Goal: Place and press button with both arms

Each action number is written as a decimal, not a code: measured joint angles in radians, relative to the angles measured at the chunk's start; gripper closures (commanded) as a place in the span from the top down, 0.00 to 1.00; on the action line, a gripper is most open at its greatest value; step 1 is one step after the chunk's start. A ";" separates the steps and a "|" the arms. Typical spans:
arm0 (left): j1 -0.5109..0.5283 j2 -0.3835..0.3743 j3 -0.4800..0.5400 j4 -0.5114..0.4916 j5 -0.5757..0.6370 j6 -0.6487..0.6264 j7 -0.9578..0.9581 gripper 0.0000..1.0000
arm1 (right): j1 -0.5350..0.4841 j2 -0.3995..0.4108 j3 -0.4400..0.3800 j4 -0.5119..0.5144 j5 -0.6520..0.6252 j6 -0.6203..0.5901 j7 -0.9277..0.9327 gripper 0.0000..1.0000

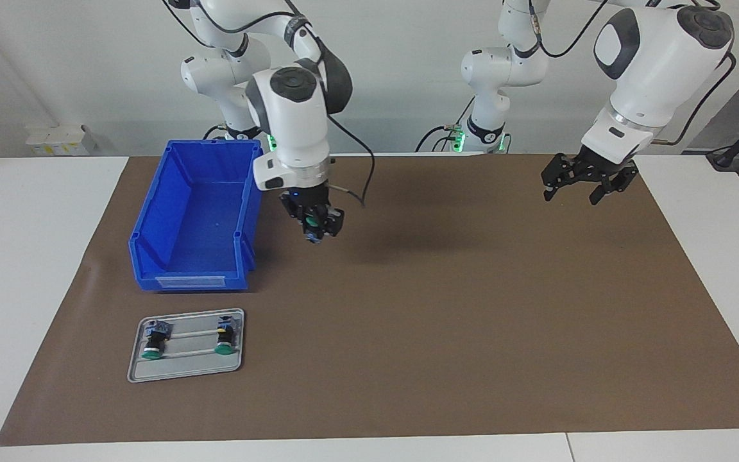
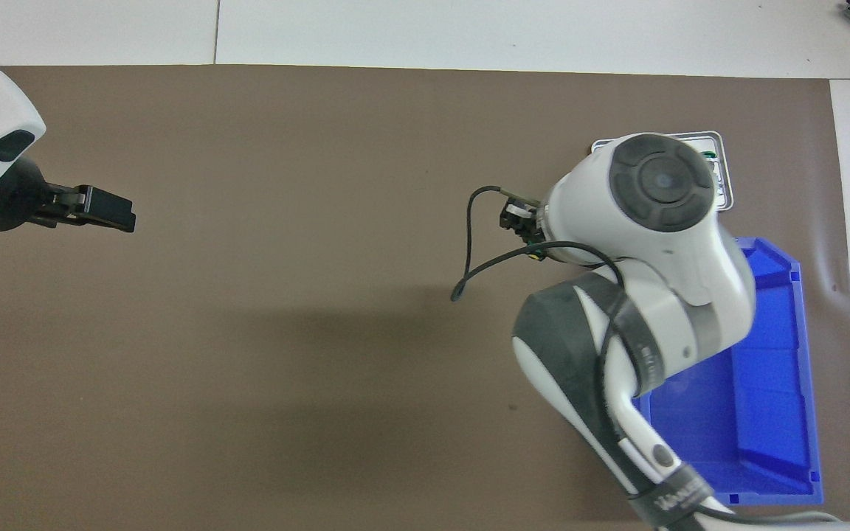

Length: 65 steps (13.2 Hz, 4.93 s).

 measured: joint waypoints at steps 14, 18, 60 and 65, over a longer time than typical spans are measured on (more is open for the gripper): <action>0.000 -0.001 0.000 0.000 0.000 0.000 0.000 1.00 | -0.427 -0.246 -0.003 -0.586 0.109 0.270 -0.903 0.00; 0.000 -0.001 0.000 0.000 0.000 0.000 0.000 1.00 | -0.436 -0.231 -0.002 -0.700 0.130 0.396 -0.917 0.00; 0.000 -0.002 0.000 -0.001 0.000 0.000 0.000 1.00 | -0.400 -0.149 0.012 0.183 -0.016 -0.443 -0.762 1.00; 0.000 -0.002 0.000 -0.002 0.000 0.000 0.000 1.00 | -0.388 -0.149 0.011 0.182 -0.017 -0.443 -0.762 1.00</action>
